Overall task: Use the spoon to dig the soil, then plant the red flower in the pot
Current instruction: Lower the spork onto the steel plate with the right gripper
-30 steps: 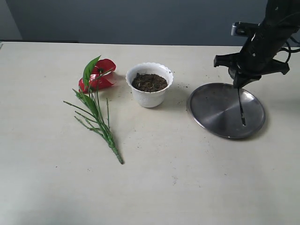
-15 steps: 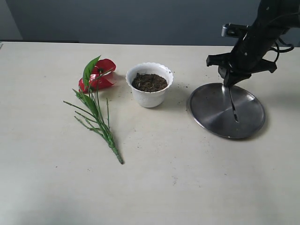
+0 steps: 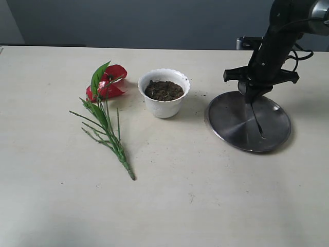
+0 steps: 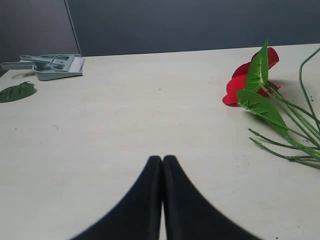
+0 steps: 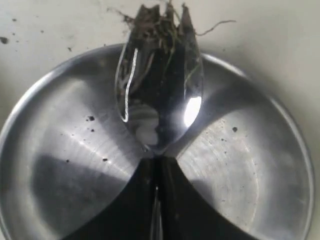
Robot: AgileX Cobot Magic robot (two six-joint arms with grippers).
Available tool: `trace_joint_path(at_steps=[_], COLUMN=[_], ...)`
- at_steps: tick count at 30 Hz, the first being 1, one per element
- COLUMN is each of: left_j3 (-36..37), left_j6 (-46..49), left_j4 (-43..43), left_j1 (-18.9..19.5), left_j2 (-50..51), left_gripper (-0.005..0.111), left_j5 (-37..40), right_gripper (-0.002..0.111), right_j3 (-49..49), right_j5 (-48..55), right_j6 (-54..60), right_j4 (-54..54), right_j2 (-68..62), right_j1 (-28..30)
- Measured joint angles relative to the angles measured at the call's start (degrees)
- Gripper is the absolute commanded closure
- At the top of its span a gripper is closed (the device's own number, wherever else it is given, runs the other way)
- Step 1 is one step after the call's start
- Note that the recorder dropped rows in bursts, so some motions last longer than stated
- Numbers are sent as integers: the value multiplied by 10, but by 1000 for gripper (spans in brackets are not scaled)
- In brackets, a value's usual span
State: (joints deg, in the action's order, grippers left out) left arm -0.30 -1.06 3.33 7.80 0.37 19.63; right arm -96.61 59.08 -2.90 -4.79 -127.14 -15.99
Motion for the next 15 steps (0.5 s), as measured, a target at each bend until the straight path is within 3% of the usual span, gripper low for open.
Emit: trace_joint_path(at_steps=[15], left_j3=[0], left_j6=[0], left_j4=[0], left_j1=[0], left_j2=[0], left_gripper=[106], left_j5=[0], right_gripper=[109], right_j3=[0], right_j5=[-2], right_j6=[-7], right_j4=[8], right_j2=[-27], right_j1=[-8])
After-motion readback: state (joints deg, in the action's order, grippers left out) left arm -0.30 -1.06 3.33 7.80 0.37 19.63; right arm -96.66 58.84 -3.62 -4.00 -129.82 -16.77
